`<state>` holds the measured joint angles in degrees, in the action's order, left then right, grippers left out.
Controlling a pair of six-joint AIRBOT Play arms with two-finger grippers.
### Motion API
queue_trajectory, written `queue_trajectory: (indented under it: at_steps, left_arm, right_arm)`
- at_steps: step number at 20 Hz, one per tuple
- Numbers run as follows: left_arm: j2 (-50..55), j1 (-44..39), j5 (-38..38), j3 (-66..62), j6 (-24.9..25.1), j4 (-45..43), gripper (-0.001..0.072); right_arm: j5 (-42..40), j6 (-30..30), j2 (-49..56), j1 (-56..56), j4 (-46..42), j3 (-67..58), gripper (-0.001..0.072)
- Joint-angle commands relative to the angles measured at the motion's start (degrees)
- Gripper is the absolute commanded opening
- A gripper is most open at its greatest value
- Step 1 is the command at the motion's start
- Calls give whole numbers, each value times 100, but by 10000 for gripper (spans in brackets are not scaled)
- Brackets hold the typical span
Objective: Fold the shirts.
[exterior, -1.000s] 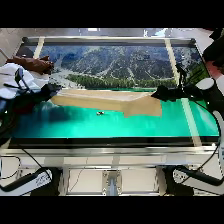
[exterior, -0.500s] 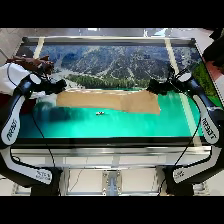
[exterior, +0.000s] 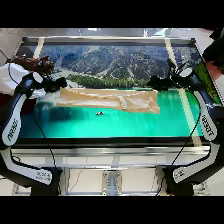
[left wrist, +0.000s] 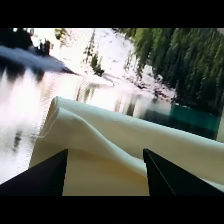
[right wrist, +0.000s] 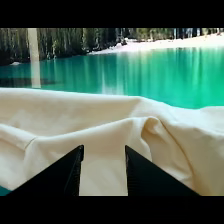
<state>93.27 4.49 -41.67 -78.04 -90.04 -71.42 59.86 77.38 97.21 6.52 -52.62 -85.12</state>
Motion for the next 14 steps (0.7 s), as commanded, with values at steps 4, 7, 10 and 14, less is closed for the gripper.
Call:
queue_trajectory:
  at_steps: [4, 7, 10, 14]
  left_arm:
    - [-1119, -260, 9, -44, 927, 50, 543]
    - [-1292, -568, 13, -44, 1239, 42, 543]
    - [-1292, -903, 26, -44, 1840, -4, 542]
    - [-1292, -1248, 166, -44, 2004, -9, 542]
  right_arm:
    - [2173, 162, -321, 732, -1311, -490, 492]
    - [2315, 407, -164, 1270, -931, -321, 590]
    - [2258, 15, 186, 1683, -52, -160, 591]
    - [2188, -402, 837, 1768, 251, -142, 627]
